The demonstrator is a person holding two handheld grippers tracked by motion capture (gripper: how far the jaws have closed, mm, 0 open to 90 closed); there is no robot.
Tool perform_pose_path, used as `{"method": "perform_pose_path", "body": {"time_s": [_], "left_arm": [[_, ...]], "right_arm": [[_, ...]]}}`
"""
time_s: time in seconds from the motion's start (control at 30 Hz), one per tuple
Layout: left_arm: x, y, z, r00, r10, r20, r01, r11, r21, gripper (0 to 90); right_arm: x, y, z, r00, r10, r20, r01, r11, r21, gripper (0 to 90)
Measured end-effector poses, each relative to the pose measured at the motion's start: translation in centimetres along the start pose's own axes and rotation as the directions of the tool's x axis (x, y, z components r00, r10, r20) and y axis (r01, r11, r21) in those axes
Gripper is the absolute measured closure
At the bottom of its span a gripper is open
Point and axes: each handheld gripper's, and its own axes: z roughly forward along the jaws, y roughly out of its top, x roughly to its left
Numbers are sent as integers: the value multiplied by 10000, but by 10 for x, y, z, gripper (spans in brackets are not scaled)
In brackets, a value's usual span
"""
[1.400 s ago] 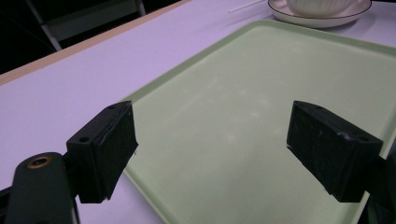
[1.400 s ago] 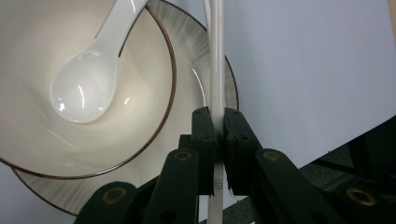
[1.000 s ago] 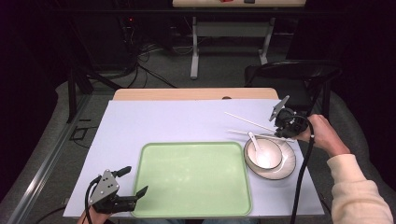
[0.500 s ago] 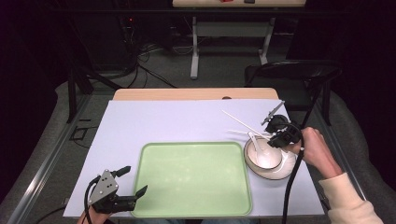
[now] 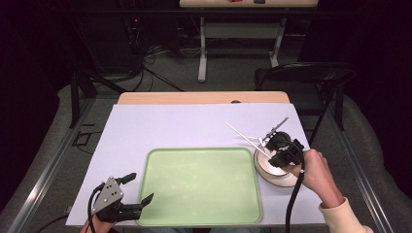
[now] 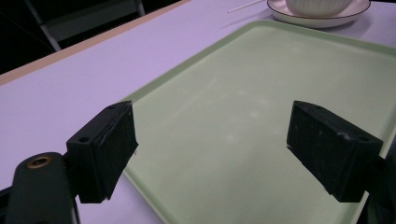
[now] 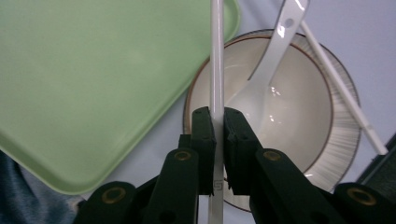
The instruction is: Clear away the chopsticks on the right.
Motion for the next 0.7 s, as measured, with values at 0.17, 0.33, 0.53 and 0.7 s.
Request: {"method": "perform_pose_path", "body": {"time_s": [0.17,0.33,0.53,0.7], "left_arm": [[0,0,0,10000,38,34,-38,10000,20,158],[0,0,0,10000,47,24,-47,10000,12,158],[0,0,-1,10000,69,14,-69,10000,7,158],[0,0,-1,9999,116,2,-116,9999,-11,158]], "right_arm": [[14,0,4,9994,254,-224,-256,9997,-57,834],[24,-2,11,9991,132,-411,-142,9996,-242,834],[36,-2,23,9975,261,-662,-272,9995,-167,834],[44,-3,38,9961,435,-764,-427,9990,115,833]]}}
